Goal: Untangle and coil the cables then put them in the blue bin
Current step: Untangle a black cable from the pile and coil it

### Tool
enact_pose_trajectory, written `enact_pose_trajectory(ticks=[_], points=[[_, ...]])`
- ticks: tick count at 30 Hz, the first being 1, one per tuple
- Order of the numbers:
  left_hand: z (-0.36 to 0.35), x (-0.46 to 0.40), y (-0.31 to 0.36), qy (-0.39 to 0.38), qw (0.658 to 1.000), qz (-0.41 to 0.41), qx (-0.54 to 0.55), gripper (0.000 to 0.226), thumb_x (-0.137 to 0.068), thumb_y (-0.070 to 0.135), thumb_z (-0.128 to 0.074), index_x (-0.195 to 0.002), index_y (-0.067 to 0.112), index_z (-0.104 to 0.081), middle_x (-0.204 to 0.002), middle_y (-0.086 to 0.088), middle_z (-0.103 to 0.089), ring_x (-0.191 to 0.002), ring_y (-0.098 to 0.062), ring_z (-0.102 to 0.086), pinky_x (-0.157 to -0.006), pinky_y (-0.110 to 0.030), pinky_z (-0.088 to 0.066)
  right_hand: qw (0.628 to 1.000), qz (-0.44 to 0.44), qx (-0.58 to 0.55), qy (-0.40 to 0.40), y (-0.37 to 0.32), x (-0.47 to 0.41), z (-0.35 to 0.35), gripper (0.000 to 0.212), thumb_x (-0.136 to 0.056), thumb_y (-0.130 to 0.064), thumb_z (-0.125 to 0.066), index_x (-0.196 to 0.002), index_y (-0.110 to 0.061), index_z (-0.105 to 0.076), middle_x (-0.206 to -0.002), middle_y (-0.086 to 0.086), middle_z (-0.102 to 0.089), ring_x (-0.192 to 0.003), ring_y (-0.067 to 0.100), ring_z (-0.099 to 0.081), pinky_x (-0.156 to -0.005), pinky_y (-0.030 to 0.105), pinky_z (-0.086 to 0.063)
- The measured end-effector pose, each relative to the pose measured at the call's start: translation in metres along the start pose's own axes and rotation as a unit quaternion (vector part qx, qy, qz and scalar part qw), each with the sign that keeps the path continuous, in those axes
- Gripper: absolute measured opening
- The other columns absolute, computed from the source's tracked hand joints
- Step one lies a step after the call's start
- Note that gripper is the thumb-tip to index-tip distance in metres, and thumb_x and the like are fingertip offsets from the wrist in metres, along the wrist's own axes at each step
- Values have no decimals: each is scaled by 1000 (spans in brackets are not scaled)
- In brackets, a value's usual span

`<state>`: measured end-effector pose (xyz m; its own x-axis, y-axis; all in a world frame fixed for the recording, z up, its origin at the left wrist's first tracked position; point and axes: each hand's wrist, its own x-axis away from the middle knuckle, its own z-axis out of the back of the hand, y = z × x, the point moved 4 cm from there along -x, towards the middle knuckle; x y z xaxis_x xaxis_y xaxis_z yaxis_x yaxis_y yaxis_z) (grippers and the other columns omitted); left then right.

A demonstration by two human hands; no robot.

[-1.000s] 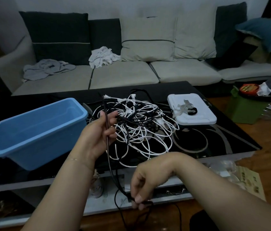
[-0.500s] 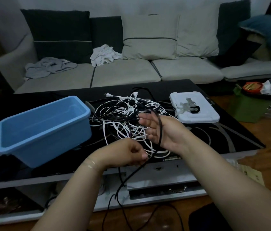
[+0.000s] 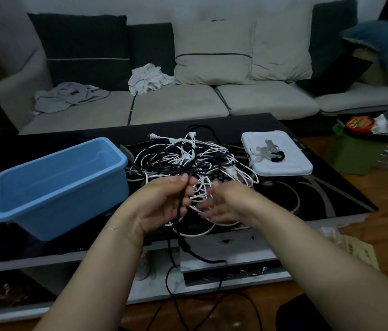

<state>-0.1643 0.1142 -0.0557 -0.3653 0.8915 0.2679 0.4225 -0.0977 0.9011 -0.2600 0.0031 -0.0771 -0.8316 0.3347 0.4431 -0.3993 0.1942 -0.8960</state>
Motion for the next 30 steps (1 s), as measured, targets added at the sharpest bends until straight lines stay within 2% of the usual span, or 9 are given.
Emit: enact_pose_trajectory(ticks=[3, 10, 15, 18, 20, 22, 25, 28, 30], points=[[-13, 6, -8, -58, 993, 19, -102, 20, -87, 26, -56, -86, 11, -69, -75, -6, -72, -67, -15, -71, -58, -24, -56, 957, 61, -285, -13, -17, -1, 14, 43, -104, -28, -22, -111, 0, -55, -109, 18, -69, -96, 29, -68, -76, 35, -55], [-19, 1, -10, 35, 982, -8, -183, 25, -103, 17, -42, -88, 7, -60, -76, -7, -74, -68, -14, -72, -64, -24, -58, 912, 154, -379, 18, -19, 5, 4, 23, -97, -13, -30, -106, -10, -52, -78, 9, -73, -74, 22, -72, -73, 34, -56], [-16, -2, -8, 167, 955, -103, -223, 8, -100, 10, -49, -96, 12, -55, -96, -6, -69, -72, -16, -70, -64, -29, -58, 938, 256, -196, 131, -21, 6, -4, 27, -104, -17, -31, -105, -7, -57, -65, 0, -61, -60, 18, -61, -64, 31, -51], [-10, 9, 15, 298, 799, -362, -376, 17, -97, 9, -50, -105, 23, -54, -110, 1, -60, -95, -8, -62, -82, -25, -51, 969, 220, 55, 93, -19, 9, -8, 29, -105, -18, -33, -100, -6, -60, -54, 0, -52, -44, 15, -46, -49, 26, -42], [-17, 17, 22, 251, 769, -446, -384, 14, -97, 22, -48, -106, 27, -57, -107, 8, -62, -100, -3, -59, -84, -15, -45, 955, 163, 245, -21, -10, 14, -20, 26, -103, -21, -38, -93, -14, -60, -53, -2, -54, -40, 9, -43, -43, 21, -38], [-21, 13, 15, 170, 792, -399, -430, 26, -96, 43, -41, -100, 26, -61, -97, 10, -67, -95, -6, -62, -83, -23, -48, 931, 142, 328, -78, -2, 20, -31, 28, -101, -22, -44, -77, -18, -60, -48, -6, -56, -38, 5, -42, -40, 19, -37], [-20, 4, 0, 86, 788, -204, -574, 62, -93, 69, -27, -85, 21, -66, -75, 3, -71, -80, -14, -68, -77, -31, -50, 940, 156, 296, -73, -3, 24, -37, 37, -95, -10, -45, -59, -19, -53, -37, -8, -52, -33, 4, -40, -37, 15, -35], [-22, 4, -7, -8, 876, -68, -478, 74, -86, 70, -23, -71, 17, -72, -63, -5, -72, -59, -11, -69, -65, -19, -49, 955, 147, 231, -110, -5, 26, -38, 43, -95, -7, -43, -56, -20, -57, -42, -5, -54, -34, 5, -40, -38, 16, -36], [-18, 3, -3, 8, 857, -77, -510, 78, -83, 74, -21, -72, 17, -74, -64, -4, -72, -64, -12, -69, -70, -23, -52, 950, 142, 241, -140, -7, 27, -36, 39, -96, -11, -46, -60, -16, -59, -42, -5, -55, -34, 5, -42, -38, 15, -36]])
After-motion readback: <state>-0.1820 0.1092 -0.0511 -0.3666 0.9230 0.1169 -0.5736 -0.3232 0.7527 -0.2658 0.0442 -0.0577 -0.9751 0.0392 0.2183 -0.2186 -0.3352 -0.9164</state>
